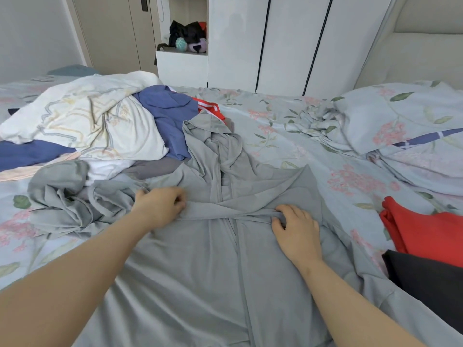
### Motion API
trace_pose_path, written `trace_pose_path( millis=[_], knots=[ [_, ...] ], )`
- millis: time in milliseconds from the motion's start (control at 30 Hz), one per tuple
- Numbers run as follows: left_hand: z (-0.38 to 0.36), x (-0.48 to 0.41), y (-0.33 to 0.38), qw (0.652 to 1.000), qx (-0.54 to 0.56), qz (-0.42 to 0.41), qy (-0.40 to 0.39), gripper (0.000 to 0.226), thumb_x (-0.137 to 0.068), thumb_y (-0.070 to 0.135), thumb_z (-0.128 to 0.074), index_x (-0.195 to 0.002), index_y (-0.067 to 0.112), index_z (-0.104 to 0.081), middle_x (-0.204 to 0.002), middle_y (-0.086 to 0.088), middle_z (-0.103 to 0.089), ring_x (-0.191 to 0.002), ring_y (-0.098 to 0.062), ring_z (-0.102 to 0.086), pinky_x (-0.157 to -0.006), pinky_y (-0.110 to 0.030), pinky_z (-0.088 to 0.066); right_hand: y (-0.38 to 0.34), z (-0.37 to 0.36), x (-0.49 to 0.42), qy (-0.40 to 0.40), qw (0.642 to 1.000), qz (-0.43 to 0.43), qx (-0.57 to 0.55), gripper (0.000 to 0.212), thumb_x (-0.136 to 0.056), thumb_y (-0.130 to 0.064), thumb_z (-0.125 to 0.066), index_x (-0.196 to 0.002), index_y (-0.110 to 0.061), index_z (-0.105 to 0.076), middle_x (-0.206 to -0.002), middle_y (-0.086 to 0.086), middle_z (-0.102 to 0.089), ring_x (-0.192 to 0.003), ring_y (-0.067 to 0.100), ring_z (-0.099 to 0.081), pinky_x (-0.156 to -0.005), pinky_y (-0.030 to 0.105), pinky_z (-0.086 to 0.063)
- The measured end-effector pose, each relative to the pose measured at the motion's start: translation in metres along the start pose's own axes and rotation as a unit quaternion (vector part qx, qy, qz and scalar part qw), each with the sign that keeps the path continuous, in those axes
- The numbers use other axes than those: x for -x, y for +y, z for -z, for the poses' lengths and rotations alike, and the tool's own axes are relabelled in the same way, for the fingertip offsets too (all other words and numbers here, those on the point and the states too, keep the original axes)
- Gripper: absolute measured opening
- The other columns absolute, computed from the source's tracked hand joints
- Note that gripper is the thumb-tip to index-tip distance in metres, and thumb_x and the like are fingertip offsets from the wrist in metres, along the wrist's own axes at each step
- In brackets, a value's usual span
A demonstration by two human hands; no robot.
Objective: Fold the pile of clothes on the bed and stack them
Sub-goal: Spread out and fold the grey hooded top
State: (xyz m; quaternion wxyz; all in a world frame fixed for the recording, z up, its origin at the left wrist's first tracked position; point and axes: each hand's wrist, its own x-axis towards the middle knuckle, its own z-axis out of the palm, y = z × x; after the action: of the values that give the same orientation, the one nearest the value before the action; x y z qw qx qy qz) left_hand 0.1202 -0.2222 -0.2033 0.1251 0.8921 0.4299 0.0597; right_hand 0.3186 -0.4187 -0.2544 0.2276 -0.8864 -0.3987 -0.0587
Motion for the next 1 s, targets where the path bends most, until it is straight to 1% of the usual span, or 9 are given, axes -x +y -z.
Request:
trace_pose_path(
  millis=[133,200,300,367,433,600,767,867,1000],
  knots=[
    [0.013,-0.022,-0.004,0.924,0.314,0.135,0.169,0.014,-0.095,0.016,-0.047,-0.103,0.009,-0.056,-0.115,-0.017,-0.060,-0.104,-0.036,-0.056,-0.082,-0.035,-0.041,0.002,-0.001,-0.001,0.017,1.000,-0.004,-0.020,0.032,-0.094,-0.024,-0.048,-0.124,-0.019,-0.056,-0.126,0.001,-0.057,-0.118,0.022,-0.046,-0.098,0.032,-0.028],
    [0.009,-0.023,-0.006,0.941,0.266,0.096,0.185,0.033,-0.091,0.024,-0.052,-0.121,0.011,-0.052,-0.128,-0.013,-0.052,-0.113,-0.035,-0.051,-0.092,-0.040,-0.041,0.003,0.001,0.000,0.024,0.999,-0.033,-0.015,0.035,-0.092,-0.019,-0.048,-0.126,-0.017,-0.055,-0.127,0.004,-0.057,-0.119,0.023,-0.046,-0.100,0.033,-0.026],
    [-0.007,-0.006,-0.002,0.989,0.067,-0.091,0.098,0.064,-0.076,0.057,-0.054,-0.132,0.025,-0.048,-0.140,0.002,-0.042,-0.135,-0.023,-0.032,-0.106,-0.048,-0.032,0.009,0.006,0.000,0.038,0.996,-0.074,0.036,0.039,-0.090,-0.019,-0.050,-0.129,-0.018,-0.053,-0.130,0.005,-0.054,-0.123,0.025,-0.042,-0.102,0.035,-0.020],
    [-0.021,0.004,0.004,0.989,-0.065,-0.134,0.009,0.064,-0.081,0.060,-0.051,-0.139,0.037,-0.037,-0.150,0.009,-0.027,-0.143,-0.017,-0.015,-0.113,-0.049,-0.020,0.016,0.008,-0.001,0.046,0.993,-0.086,0.063,0.038,-0.089,-0.019,-0.051,-0.127,-0.017,-0.054,-0.130,0.007,-0.055,-0.123,0.028,-0.042,-0.100,0.037,-0.020],
    [-0.030,0.010,0.008,0.987,-0.116,-0.111,-0.011,0.054,-0.091,0.051,-0.048,-0.141,0.038,-0.033,-0.150,0.011,-0.026,-0.142,-0.015,-0.019,-0.113,-0.045,-0.020,0.028,0.012,-0.002,0.053,0.992,-0.091,0.069,0.036,-0.088,-0.015,-0.053,-0.124,-0.016,-0.058,-0.126,0.009,-0.058,-0.119,0.031,-0.044,-0.095,0.037,-0.024],
    [-0.041,0.005,-0.002,0.974,0.018,-0.140,0.179,0.032,-0.084,0.016,-0.042,-0.101,0.012,-0.070,-0.096,-0.012,-0.067,-0.095,-0.037,-0.061,-0.079,-0.045,-0.050,0.064,0.020,-0.007,0.080,0.996,-0.027,-0.007,0.024,-0.084,0.007,-0.053,-0.100,0.001,-0.069,-0.089,0.023,-0.068,-0.083,0.040,-0.056,-0.072,0.042,-0.045],
    [-0.035,0.021,0.012,0.946,0.071,-0.300,0.101,0.038,-0.082,0.040,-0.041,-0.096,0.021,-0.070,-0.088,0.006,-0.069,-0.083,-0.018,-0.064,-0.075,-0.027,-0.048,0.096,0.050,-0.007,0.049,0.978,-0.112,0.170,0.026,-0.088,-0.001,-0.047,-0.104,-0.008,-0.067,-0.091,0.016,-0.068,-0.091,0.035,-0.058,-0.077,0.036,-0.038],
    [-0.035,0.030,0.011,0.962,0.082,-0.252,0.070,0.049,-0.083,0.059,-0.033,-0.099,0.029,-0.069,-0.096,0.014,-0.069,-0.093,-0.012,-0.063,-0.082,-0.037,-0.048,0.087,0.061,-0.001,0.018,0.973,-0.128,0.193,0.039,-0.088,-0.003,-0.043,-0.120,-0.017,-0.060,-0.121,0.006,-0.061,-0.117,0.030,-0.046,-0.090,0.036,-0.029],
    [-0.032,0.040,-0.007,0.972,0.011,-0.077,0.220,0.048,-0.089,0.045,-0.030,-0.096,0.021,-0.071,-0.100,0.001,-0.070,-0.101,-0.027,-0.061,-0.088,-0.044,-0.040,0.038,0.055,0.007,0.046,0.998,-0.006,0.037,0.053,-0.078,-0.001,-0.033,-0.119,-0.013,-0.063,-0.133,0.006,-0.056,-0.126,0.030,-0.044,-0.096,0.039,-0.026]
  ],
)
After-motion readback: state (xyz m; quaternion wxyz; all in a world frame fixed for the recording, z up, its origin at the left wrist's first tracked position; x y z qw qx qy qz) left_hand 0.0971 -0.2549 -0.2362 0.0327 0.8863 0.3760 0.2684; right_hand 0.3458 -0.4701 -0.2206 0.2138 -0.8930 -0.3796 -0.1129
